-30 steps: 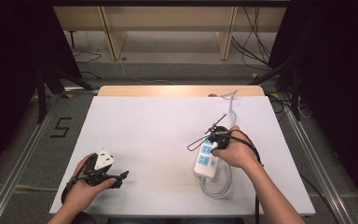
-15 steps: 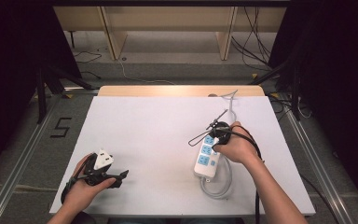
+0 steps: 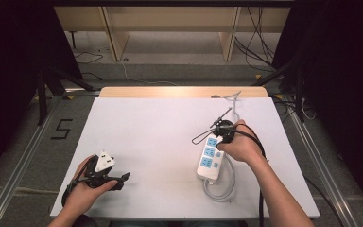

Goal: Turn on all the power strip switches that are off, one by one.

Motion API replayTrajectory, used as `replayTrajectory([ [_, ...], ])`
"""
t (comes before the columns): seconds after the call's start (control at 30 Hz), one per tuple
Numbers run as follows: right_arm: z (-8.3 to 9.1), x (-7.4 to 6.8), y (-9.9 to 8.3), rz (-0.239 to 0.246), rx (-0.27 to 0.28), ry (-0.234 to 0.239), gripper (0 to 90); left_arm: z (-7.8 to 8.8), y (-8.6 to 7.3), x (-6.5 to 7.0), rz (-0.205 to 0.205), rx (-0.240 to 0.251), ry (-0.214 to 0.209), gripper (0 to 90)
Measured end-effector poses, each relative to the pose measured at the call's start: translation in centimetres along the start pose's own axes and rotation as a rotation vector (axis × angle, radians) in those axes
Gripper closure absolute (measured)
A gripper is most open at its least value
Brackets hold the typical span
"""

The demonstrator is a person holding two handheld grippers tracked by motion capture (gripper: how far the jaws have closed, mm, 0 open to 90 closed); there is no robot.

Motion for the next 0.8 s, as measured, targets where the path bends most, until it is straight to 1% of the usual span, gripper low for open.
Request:
replayTrajectory([
  [0.43, 0.1, 0.5, 0.6, -0.013, 0.000, -0.012, 90.0, 0.0, 0.0, 0.0, 0.000, 0.001, -0.001, 17.9],
  [0.8, 0.1, 1.4, 1.0, -0.028, -0.002, -0.018, 90.0, 0.0, 0.0, 0.1, 0.000, 0.001, -0.002, 17.9],
])
Point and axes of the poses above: each handheld gripper's, and its own axes: z roughly backward along the jaws, y roughly out of its top, x roughly to its right, the point moved 1 cm from there along -z, roughly forward along the jaws, and after that the axes turned 12 degrees about -x, right-handed, at the moved point
